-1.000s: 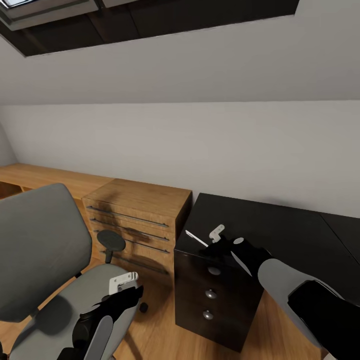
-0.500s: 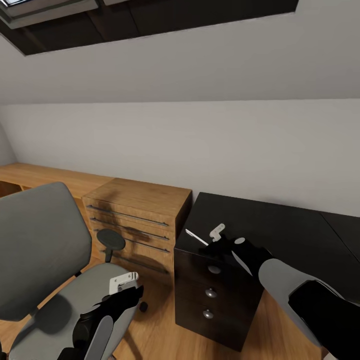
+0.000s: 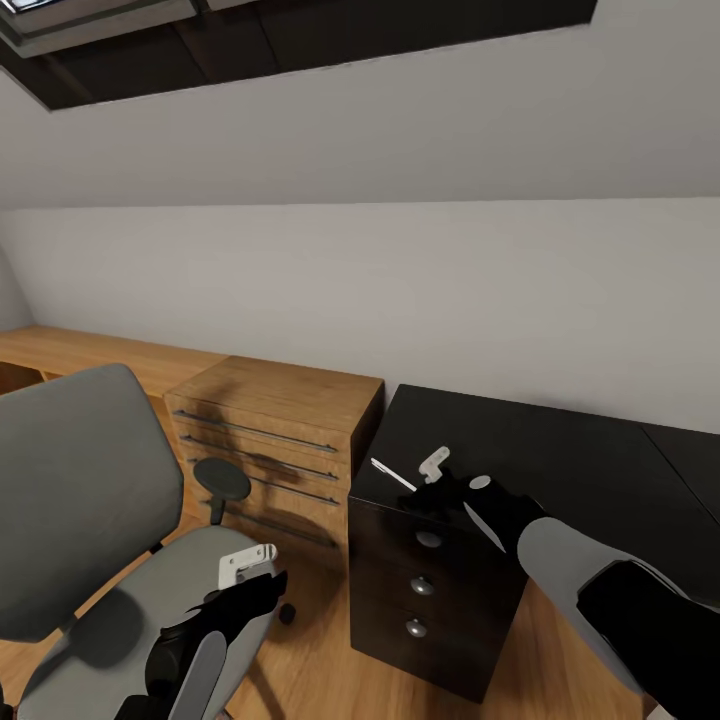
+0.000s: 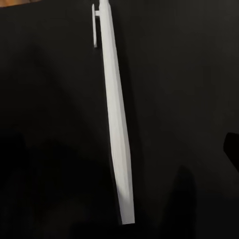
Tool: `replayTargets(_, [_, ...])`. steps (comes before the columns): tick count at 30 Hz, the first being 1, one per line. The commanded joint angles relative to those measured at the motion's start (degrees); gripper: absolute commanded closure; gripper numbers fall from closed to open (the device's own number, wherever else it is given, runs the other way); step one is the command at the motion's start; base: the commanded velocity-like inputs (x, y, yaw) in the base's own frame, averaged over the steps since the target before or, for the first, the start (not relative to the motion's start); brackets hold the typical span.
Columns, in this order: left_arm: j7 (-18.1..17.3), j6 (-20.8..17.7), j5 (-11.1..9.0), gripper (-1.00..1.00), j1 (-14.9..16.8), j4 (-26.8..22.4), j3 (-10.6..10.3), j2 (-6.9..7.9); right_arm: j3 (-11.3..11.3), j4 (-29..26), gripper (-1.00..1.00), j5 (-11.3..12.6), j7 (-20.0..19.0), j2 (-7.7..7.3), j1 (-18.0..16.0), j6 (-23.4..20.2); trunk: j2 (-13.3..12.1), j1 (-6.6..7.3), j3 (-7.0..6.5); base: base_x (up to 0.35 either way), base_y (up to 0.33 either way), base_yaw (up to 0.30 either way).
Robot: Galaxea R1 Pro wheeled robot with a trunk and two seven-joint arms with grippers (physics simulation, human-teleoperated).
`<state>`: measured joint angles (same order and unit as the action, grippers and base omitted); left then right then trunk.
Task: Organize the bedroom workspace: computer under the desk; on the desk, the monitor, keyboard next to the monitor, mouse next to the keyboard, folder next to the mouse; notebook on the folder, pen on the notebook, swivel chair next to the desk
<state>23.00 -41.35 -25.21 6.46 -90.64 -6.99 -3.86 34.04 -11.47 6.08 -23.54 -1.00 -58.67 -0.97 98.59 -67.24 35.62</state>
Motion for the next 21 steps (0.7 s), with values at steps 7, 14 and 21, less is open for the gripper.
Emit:
replayTargets(7, [0.6, -0.1, -0.6, -1.0, 0.0, -0.1, 0.0, 0.0, 0.4, -0.1, -1.0, 1.8, -0.5, -0.02, 0.0, 0.1, 0.0, 0.0, 0.06, 0.0, 0.0, 0.0])
replayTargets(14, [0.6, -0.1, -0.6, -1.0, 0.0, -0.1, -0.1, 0.0, 0.4, -0.1, -1.0, 6.4, -1.2, -0.03, 0.0, 1.3, 0.0, 0.0, 0.06, 0.0, 0.0, 0.0])
replayTargets(21, [0.6, -0.1, -0.6, -1.0, 0.0, -0.1, -0.1, 0.0, 0.4, -0.1, -1.0, 7.1, -1.4, -0.05, 0.0, 1.4, 0.0, 0.0, 0.06, 0.0, 0.0, 0.0])
